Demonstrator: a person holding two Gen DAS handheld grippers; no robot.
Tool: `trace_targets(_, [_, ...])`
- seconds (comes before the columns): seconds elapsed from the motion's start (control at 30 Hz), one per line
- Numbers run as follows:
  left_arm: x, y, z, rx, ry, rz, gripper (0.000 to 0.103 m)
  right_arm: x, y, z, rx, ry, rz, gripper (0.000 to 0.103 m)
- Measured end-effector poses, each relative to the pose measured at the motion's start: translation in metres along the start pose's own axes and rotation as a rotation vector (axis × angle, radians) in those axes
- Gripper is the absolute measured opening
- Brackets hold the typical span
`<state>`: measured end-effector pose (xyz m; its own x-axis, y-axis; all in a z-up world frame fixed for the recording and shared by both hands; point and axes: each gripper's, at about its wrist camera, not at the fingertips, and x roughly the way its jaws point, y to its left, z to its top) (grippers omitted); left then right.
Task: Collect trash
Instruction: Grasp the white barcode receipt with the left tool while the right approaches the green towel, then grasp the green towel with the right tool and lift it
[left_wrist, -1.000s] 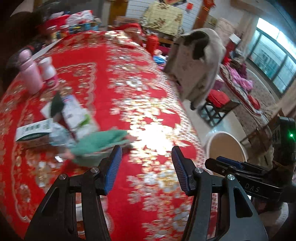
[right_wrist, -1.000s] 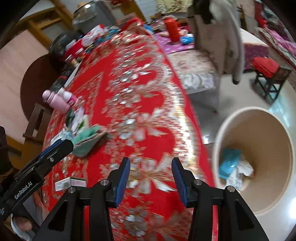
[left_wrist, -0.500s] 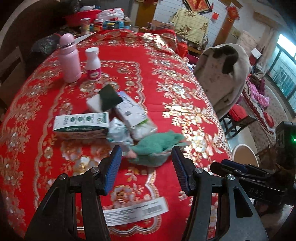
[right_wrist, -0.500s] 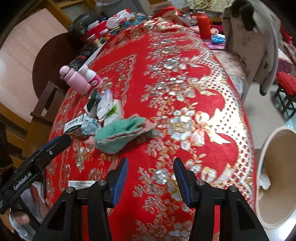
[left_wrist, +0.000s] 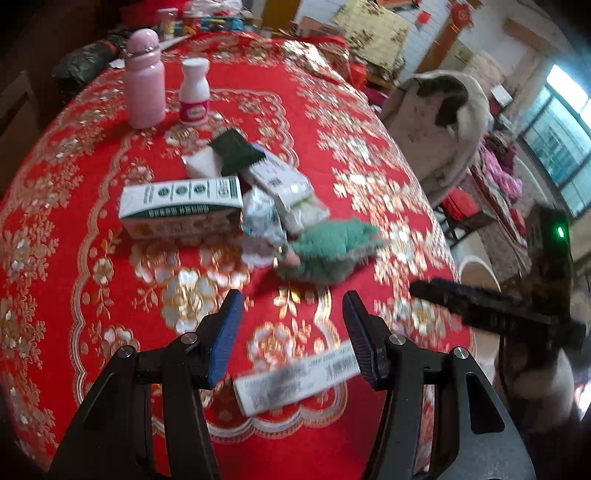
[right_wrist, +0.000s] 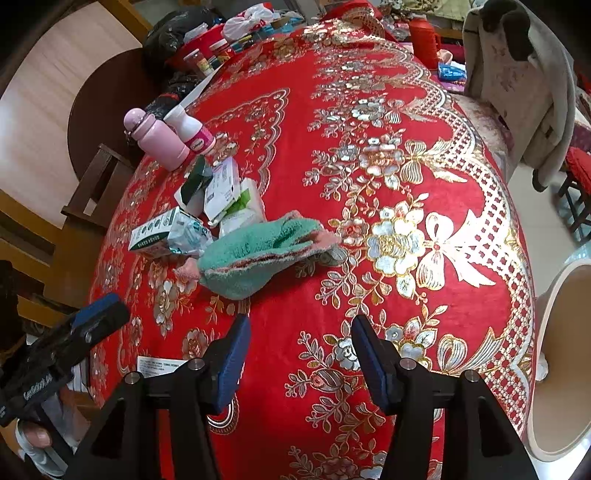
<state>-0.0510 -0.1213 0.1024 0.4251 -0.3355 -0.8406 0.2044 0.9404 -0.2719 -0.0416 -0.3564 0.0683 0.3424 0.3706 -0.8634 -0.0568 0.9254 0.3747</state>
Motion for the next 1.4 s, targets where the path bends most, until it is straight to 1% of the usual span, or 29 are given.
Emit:
trace_targets(0.17, [0.000, 0.005, -0.015, 0.049, 0.040, 0.004, 0.054, 0.001, -0.001, -0.002, 0.001, 0.010, -0.001, 0.055])
trace_targets(0.23, [-0.001, 0.005, -0.019, 0.081, 0.048, -0.008, 0.054, 0.001, -0.002, -0.003, 0.001, 0.011, -0.001, 0.055])
trace_targets(0.33, [-0.002, -0.002, -0.025, 0.166, 0.059, -0.038, 0.058, 0.000, -0.004, -0.004, 0.004, 0.014, -0.004, 0.055])
trace_targets(0.37, [-0.001, -0.006, -0.027, 0.199, 0.068, -0.053, 0.060, 0.000, -0.005, -0.004, 0.007, 0.015, -0.004, 0.055])
trace_targets(0.43, [0.004, -0.014, -0.030, 0.263, 0.092, -0.069, 0.061, 0.001, -0.006, -0.004, 0.011, 0.017, -0.003, 0.055])
trace_targets(0.53, [0.012, -0.025, -0.036, 0.358, 0.116, -0.055, 0.061, 0.000, -0.006, -0.005, 0.010, 0.020, -0.001, 0.056])
trace_targets(0.6, [0.021, -0.031, -0.040, 0.414, 0.138, -0.023, 0.061, 0.000, -0.006, -0.005, 0.010, 0.020, -0.002, 0.056])
trace_targets(0.73, [0.037, -0.036, -0.044, 0.462, 0.166, 0.041, 0.061, 0.003, -0.005, -0.006, 0.017, 0.023, -0.003, 0.057])
trace_targets(0.8, [0.042, -0.034, -0.043, 0.447, 0.166, 0.061, 0.058, 0.004, -0.004, -0.005, 0.020, 0.021, -0.002, 0.057])
trace_targets(0.83, [0.042, -0.032, -0.042, 0.430, 0.159, 0.063, 0.053, 0.005, -0.004, -0.004, 0.023, 0.021, -0.001, 0.057])
trace_targets(0.9, [0.041, -0.028, -0.040, 0.395, 0.145, 0.081, 0.037, 0.007, -0.002, -0.003, 0.031, 0.021, 0.007, 0.057])
trace_targets(0.97, [0.039, -0.018, -0.035, 0.341, 0.138, 0.104, 0.029, 0.011, 0.003, 0.000, 0.042, 0.025, 0.021, 0.058])
trace_targets(1.03, [0.036, -0.005, -0.030, 0.269, 0.132, 0.117, 0.028, 0.015, 0.010, 0.003, 0.050, 0.025, 0.036, 0.062])
trace_targets(1.13, [0.028, 0.017, -0.024, 0.165, 0.115, 0.135, 0.028, 0.024, 0.024, 0.010, 0.060, 0.025, 0.051, 0.063])
trace_targets(1.23, [0.022, 0.028, -0.021, 0.114, 0.099, 0.149, 0.028, 0.040, 0.037, 0.021, 0.109, 0.012, 0.060, 0.064])
trace_targets(1.4, [0.013, 0.038, -0.018, 0.085, 0.073, 0.137, 0.028, 0.060, 0.044, 0.032, 0.243, -0.007, 0.094, 0.069])
